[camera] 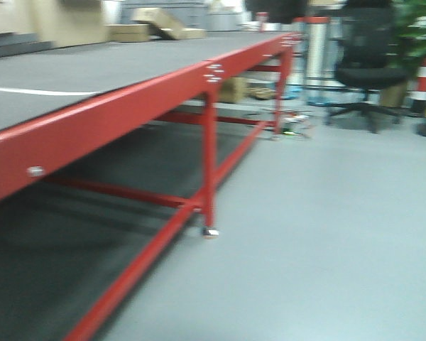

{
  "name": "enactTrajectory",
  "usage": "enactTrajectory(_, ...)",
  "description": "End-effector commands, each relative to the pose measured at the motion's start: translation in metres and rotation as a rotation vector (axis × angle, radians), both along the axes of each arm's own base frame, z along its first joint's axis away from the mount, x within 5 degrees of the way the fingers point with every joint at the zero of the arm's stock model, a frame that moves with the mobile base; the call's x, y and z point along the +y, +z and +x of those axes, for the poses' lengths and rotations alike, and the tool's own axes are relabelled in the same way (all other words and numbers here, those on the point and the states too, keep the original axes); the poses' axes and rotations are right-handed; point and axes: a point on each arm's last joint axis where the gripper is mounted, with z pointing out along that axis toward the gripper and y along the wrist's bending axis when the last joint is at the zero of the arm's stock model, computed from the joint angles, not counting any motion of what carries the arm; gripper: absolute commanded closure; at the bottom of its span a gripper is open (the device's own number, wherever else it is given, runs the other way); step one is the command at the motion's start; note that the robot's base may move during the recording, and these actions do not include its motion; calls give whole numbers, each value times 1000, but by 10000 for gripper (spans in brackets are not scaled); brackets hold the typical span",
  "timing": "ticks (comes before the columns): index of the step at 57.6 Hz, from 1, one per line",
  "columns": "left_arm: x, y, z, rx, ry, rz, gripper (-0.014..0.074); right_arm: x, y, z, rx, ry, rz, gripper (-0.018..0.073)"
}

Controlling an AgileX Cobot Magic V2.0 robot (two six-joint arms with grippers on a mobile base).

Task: Grab white bin and place on right shelf
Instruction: 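Carry the bin in both grippers while driving to the blue-crate shelves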

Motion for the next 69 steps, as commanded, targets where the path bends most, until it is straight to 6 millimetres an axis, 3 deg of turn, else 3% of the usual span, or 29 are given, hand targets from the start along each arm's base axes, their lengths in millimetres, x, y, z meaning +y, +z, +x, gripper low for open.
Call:
enactTrajectory(1,-19,25,-53,-93,-359,-31,724,27,23,-24,-123,254,-13,489)
enactTrajectory(69,-19,25,-53,-93,-360,-32,724,27,23,-24,-124,255,-12,489)
